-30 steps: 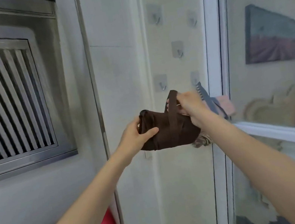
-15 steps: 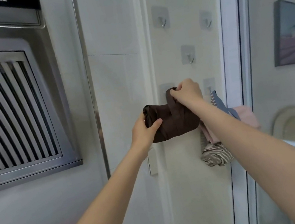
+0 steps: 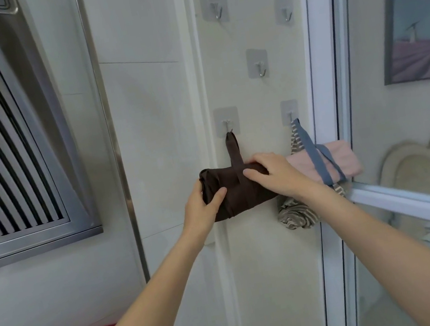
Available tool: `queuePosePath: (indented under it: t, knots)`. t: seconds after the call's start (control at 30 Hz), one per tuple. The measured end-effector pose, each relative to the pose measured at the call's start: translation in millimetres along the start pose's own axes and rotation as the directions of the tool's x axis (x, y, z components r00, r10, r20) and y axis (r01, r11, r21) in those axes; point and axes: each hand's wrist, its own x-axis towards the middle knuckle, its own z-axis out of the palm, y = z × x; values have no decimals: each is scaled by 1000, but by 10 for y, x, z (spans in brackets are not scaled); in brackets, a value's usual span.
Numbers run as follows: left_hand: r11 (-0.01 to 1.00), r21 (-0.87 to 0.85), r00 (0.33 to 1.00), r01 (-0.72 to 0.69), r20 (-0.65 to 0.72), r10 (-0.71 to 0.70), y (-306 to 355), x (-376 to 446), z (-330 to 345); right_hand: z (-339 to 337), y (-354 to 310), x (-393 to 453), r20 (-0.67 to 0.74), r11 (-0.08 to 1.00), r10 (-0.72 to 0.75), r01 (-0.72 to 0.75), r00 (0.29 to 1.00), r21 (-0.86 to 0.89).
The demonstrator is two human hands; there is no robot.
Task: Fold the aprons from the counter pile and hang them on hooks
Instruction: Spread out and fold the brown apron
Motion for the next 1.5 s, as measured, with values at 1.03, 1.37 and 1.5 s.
queuePosePath:
  t: [1.03, 1.37, 1.5]
  knots:
    - [934, 355, 998, 21, 48, -41, 64, 81, 91, 139, 54, -110, -28, 915, 59, -65, 998, -399]
    - [936, 294, 968, 194, 99, -232, 124, -38, -218, 162, -86, -307, -125, 916, 28, -75, 992, -394]
    - [956, 214, 965, 202, 121, -231, 154, -96, -253, 179, -136, -372, -123, 928, 31, -74, 992, -365]
